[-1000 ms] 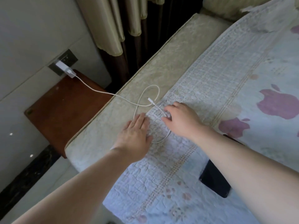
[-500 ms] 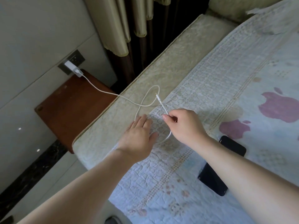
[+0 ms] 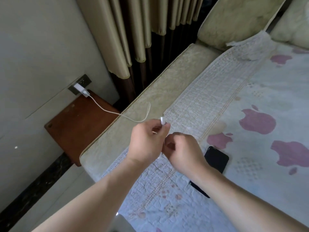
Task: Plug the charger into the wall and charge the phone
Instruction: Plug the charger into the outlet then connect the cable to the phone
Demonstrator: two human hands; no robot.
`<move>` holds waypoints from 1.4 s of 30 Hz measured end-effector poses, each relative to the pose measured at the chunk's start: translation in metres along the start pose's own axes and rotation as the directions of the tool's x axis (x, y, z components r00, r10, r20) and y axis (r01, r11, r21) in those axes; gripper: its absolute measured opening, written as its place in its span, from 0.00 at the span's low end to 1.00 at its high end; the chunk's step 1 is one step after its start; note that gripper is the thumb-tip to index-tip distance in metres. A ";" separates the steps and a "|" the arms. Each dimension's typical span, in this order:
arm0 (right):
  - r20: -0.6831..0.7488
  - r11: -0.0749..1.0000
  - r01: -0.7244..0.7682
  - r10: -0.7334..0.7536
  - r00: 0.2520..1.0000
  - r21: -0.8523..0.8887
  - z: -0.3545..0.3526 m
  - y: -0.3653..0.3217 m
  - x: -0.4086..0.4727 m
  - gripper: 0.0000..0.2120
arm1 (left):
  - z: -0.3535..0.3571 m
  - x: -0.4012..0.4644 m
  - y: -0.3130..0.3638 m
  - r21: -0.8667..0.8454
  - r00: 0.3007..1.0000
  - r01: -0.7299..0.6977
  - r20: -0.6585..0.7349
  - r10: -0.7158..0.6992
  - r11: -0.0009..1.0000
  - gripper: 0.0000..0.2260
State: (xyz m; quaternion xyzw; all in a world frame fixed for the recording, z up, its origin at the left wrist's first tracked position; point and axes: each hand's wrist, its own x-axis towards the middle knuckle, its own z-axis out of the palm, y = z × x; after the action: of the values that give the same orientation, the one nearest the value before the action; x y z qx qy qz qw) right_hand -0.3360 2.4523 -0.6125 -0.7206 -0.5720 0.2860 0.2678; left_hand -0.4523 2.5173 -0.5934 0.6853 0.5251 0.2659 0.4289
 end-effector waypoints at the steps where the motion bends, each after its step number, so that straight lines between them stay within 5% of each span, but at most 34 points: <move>1: 0.000 1.000 0.002 -0.002 1.000 0.006 -0.003 -0.004 -0.004 0.15 | -0.003 -0.003 0.004 0.003 1.000 0.002 -0.008 -0.002 1.000 0.20; 13: 0.080 0.988 0.017 -0.029 0.996 0.155 -0.005 -0.052 -0.063 0.08 | -0.059 -0.081 0.022 -0.210 0.998 0.034 0.062 -0.022 0.977 0.13; 22: 0.208 0.928 -0.008 -0.075 0.975 0.372 0.010 -0.080 -0.141 0.12 | -0.097 -0.175 -0.004 -0.243 0.959 0.173 0.261 -0.107 0.955 0.14; 27: 0.183 0.961 -0.080 0.032 0.983 0.263 0.008 -0.056 -0.174 0.26 | -0.090 -0.215 -0.024 -0.202 0.939 0.263 0.277 -0.203 0.943 0.14; 42: 0.057 0.969 -0.151 0.165 0.985 -0.194 -0.068 0.087 -0.114 0.25 | 0.050 -0.214 -0.059 -0.090 0.866 0.454 0.279 -0.415 0.887 0.09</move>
State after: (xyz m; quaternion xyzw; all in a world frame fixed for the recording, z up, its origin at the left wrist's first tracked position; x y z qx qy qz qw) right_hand -0.2492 2.3191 -0.6155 -0.7751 -0.5468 0.2768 0.1535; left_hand -0.5066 2.3038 -0.6506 0.5424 0.5854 0.1123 0.5921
